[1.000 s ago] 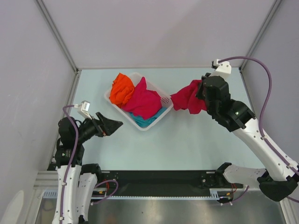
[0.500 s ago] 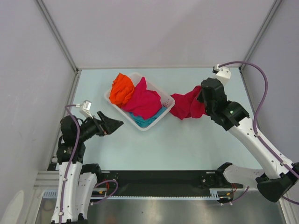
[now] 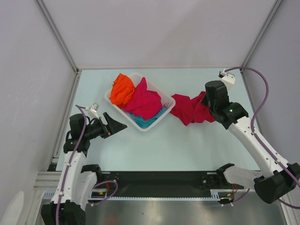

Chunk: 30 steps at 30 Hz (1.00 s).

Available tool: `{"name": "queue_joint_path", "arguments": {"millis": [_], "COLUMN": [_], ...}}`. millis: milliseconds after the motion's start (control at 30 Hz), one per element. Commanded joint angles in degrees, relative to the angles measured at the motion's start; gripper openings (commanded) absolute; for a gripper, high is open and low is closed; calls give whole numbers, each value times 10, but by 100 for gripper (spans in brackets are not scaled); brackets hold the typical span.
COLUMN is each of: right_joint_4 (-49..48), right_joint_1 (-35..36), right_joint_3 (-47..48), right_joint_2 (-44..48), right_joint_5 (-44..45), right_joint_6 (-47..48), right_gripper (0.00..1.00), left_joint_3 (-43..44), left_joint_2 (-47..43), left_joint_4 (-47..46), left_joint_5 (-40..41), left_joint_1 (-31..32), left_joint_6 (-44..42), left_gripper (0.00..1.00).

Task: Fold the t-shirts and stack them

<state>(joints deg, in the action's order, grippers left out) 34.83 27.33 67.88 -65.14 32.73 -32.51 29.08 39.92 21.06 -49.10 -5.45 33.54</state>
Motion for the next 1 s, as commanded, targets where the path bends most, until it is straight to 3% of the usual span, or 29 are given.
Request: {"name": "queue_joint_path", "arguments": {"millis": [0,67,167,267,500,600,800,967], "right_joint_4": [-37,-43,-56,-84,-114,-116,-106,-88], "right_joint_1": [-10,-11,-9,-1,41,54,78,86], "right_joint_3": [-20,-42,-63,-92,-122,-124,-122,-147], "right_joint_2": [-23,-38,-72,-97,-124,-131,-117,-62], "right_joint_5": [-70,-110,-167,-210,-217,-221,-207,-189], "right_joint_6": [-25,-38,-57,-73,-91,-98,-108,-121], "right_gripper": [36,51,61,66,66,66,66,65], "left_joint_3": [-20,-24,-24,-20,21,76,292,383], "left_joint_2": [2,-6,-21,-34,-39,-9,179,355], "left_joint_4": [-75,-87,-83,-75,-56,-19,148,242], "left_joint_5": [-55,-68,-65,-73,-37,53,383,582], "left_joint_1": [-4,-3,-3,-3,23,92,367,455], "left_joint_6": [33,32,17,6,2,-32,-136,-158], "left_gripper": [100,99,99,100,100,100,100,100]}}
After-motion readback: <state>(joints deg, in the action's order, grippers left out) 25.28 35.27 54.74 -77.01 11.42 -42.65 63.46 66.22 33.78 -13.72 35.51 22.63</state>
